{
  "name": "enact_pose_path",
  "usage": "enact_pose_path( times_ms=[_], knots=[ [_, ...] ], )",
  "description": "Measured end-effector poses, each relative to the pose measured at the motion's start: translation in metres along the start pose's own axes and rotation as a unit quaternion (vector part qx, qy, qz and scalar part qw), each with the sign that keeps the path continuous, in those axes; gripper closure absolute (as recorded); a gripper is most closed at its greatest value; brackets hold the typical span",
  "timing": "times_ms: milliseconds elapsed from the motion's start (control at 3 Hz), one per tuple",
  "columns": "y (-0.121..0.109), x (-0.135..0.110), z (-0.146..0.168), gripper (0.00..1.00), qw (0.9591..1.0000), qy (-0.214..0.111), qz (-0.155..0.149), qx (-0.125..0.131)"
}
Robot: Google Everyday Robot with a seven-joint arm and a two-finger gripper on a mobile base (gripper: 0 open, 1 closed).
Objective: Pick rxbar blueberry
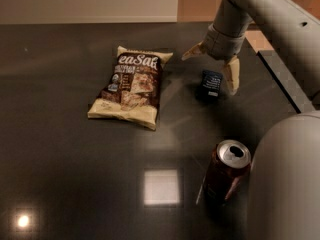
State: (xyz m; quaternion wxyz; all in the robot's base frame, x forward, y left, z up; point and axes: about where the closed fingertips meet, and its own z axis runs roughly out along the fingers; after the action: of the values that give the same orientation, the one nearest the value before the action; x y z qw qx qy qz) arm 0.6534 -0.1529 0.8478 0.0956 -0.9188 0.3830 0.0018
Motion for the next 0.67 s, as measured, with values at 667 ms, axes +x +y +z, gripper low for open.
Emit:
enact_pose_path(
  times_ms=[667],
  knots=[
    [0.009, -0.004, 0.023, 0.00, 0.9977, 0.008, -0.054, -0.040]
  ],
)
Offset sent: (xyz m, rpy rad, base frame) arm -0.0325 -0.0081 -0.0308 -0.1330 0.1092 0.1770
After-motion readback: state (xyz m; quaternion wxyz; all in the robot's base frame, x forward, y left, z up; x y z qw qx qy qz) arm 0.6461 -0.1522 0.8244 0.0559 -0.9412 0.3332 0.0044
